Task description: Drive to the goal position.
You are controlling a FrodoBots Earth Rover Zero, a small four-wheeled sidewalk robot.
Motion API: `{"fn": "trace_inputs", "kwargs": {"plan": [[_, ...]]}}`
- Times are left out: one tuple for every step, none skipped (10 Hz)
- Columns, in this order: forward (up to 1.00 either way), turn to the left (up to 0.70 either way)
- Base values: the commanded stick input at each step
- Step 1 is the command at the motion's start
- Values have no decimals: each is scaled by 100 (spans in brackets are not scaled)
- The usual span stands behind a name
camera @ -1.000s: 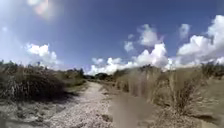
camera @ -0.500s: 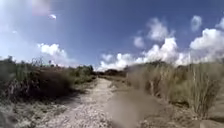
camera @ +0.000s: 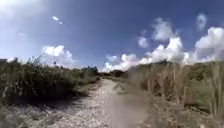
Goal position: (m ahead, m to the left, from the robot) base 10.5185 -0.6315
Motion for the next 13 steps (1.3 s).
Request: {"fn": "trace_inputs", "kwargs": {"plan": [[60, 0], [60, 0], [60, 0], [60, 0], [60, 0], [60, 0], [60, 0], [60, 0], [60, 0], [60, 0], [60, 0], [60, 0], [60, 0]]}}
